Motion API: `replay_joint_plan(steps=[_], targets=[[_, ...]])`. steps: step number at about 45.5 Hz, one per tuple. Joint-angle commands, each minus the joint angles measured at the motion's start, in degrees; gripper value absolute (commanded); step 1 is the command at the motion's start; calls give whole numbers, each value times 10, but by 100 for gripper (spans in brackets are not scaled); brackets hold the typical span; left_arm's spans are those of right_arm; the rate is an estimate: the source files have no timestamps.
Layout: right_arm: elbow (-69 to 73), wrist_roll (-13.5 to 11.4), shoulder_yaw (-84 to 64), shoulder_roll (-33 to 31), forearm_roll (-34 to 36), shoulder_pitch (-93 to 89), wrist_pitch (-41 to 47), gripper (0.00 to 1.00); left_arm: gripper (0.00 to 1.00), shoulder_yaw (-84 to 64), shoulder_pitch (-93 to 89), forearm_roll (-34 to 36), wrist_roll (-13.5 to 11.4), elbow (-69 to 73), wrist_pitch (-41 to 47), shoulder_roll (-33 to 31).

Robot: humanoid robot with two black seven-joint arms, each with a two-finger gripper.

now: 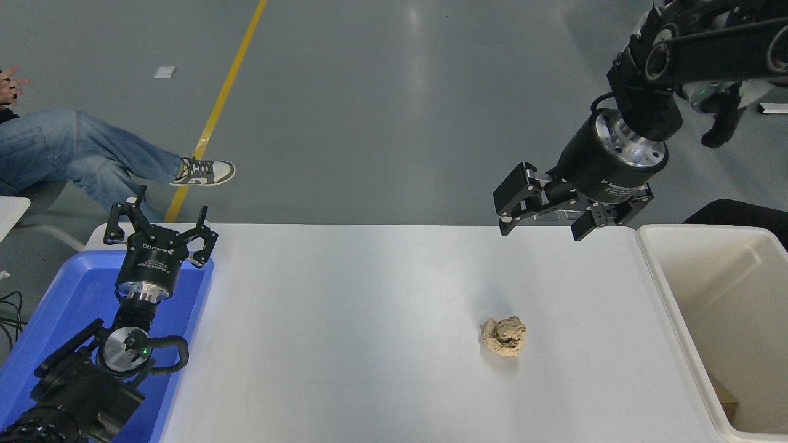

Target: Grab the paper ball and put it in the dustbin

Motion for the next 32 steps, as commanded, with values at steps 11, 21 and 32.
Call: replay_joint_plan(steps=[11,21,32], targets=[[-16,-2,4,9,-2,-32,-15,100,100,-3,0,-1,-1,0,0,0],[-66,-2,20,35,-2,-109,-66,100,100,-2,0,-1,-1,0,0,0],[-154,-2,38,80,-6,-231,-110,100,100,-2,0,-1,-1,-1,0,0]])
